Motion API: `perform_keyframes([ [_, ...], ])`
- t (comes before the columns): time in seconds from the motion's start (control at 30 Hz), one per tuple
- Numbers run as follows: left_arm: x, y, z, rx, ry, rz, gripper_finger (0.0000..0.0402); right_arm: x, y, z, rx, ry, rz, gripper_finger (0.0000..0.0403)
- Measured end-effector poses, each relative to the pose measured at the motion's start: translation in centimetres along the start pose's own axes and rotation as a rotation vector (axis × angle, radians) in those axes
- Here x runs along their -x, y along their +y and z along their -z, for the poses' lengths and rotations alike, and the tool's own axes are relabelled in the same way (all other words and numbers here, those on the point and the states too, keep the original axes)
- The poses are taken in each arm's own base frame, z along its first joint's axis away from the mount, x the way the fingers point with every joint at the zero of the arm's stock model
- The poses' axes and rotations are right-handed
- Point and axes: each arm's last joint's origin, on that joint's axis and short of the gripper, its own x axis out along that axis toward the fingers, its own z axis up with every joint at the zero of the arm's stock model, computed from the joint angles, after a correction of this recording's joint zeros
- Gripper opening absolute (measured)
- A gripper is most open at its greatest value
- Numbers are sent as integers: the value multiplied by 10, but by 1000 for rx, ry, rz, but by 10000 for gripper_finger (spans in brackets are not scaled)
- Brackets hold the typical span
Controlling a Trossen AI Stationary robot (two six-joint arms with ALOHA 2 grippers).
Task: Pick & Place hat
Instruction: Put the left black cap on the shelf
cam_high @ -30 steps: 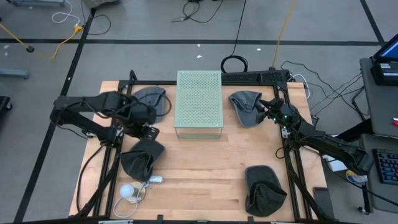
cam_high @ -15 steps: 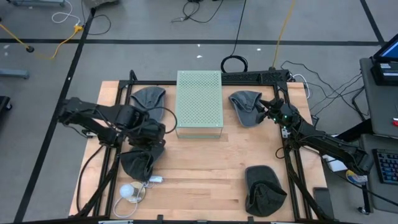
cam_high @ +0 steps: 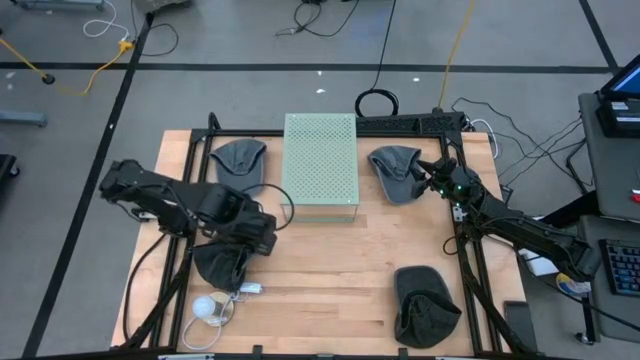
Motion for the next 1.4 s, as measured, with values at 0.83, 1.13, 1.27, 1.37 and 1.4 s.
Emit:
perform_keyframes([
  [0.83, -71, -35, 0, -117, -58, -273, 147, 0, 0, 0, 0, 0, 0, 167],
  [1.13, -94, -35, -1, -143, -58, -338, 147, 0, 0, 0, 0, 0, 0, 167],
  [1.27, -108, -33, -2, -146, -60, -332, 147, 0, 0, 0, 0, 0, 0, 167],
  [1.37, -117, -30, -2, -152, -60, -328, 147, 0, 0, 0, 0, 0, 0, 167],
  [1.4, -120, -29, -3, -153, -60, -329, 147, 0, 0, 0, 0, 0, 0, 167],
])
